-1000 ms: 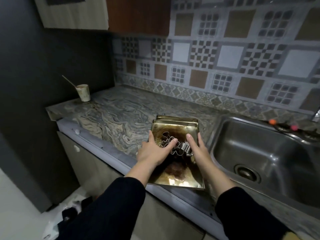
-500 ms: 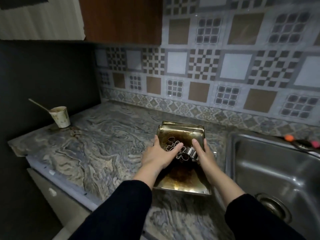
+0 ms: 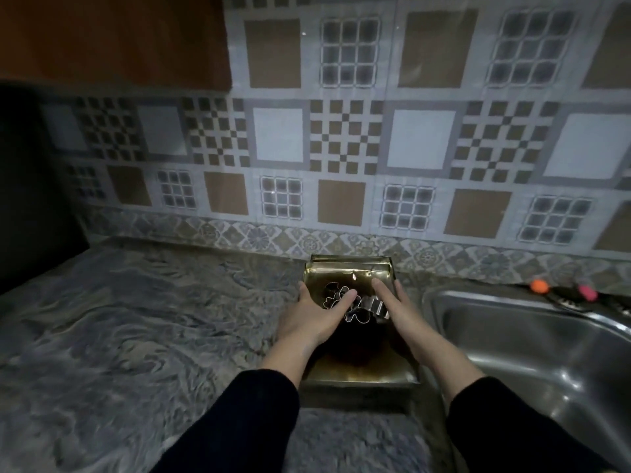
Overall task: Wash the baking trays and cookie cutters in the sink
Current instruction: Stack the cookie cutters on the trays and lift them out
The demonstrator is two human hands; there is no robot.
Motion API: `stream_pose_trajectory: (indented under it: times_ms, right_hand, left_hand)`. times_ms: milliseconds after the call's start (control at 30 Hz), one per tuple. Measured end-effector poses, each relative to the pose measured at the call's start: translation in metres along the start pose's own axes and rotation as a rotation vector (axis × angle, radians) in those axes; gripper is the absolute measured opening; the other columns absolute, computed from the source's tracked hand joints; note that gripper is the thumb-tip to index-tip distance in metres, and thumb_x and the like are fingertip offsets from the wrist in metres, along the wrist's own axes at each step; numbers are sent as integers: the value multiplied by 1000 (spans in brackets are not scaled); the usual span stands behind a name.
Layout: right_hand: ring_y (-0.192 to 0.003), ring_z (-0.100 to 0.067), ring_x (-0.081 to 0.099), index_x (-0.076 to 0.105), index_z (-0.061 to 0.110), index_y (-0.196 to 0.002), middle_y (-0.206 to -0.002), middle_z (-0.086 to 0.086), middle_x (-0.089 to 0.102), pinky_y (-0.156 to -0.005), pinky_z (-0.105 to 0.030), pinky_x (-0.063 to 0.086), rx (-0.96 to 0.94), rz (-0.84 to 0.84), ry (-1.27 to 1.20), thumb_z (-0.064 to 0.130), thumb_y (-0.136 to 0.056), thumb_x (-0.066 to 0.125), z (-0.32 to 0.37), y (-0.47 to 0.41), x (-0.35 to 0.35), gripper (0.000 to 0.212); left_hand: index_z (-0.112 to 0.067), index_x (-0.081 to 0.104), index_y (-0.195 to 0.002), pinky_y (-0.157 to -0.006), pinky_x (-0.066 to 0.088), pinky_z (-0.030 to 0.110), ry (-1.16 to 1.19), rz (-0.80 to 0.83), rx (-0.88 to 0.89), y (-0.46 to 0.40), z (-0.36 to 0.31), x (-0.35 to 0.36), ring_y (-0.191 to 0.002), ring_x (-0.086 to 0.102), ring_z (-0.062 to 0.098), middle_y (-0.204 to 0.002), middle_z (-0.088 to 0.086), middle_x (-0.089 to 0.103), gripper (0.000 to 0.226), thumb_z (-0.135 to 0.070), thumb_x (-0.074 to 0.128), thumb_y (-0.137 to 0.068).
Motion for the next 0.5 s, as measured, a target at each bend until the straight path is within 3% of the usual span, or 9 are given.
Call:
stream_pose_trajectory:
  times_ms: [67,200,300,500]
  right_hand:
    - [-138,-22,29,11,29,-152,-159,0,16,-114,-43,20,21,-5,9,68,-82,48,-1,-19,-2,89]
    - [-146,-25,14,10,28,-153,-160,1,11,-115,-45,16,68,-14,-9,71,-80,48,-9,-52,-2,93]
    - [-146,-23,15,15,24,-152,-160,1,13,-115,-44,17,90,-31,5,73,-78,49,-19,-67,-2,94]
    - [-143,-23,25,28,25,-149,-156,-1,26,-115,-43,21,100,-44,61,91,-51,51,-19,-66,1,120]
  left_hand:
    - [-27,-1,-153,-112,30,44,-4,28,14,-25,-8,8,-142,27,32,-158,7,23,126,-96,40,-55]
    - [-27,1,-154,-115,27,47,-28,92,29,-64,-16,20,-144,23,34,-159,7,19,127,-98,36,-54]
    - [-28,7,-153,-114,28,48,-90,126,46,-79,-18,27,-143,26,32,-159,4,22,131,-102,30,-48]
    - [-25,11,-153,-114,28,48,-74,172,47,-88,-15,34,-145,21,29,-160,2,16,139,-105,27,-40]
Point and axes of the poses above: each hand's wrist, its own y-axis away from the middle knuckle, its own x-axis out of the palm, z = x × y, the point moved 10 cm from there along -y, towards the middle knuckle
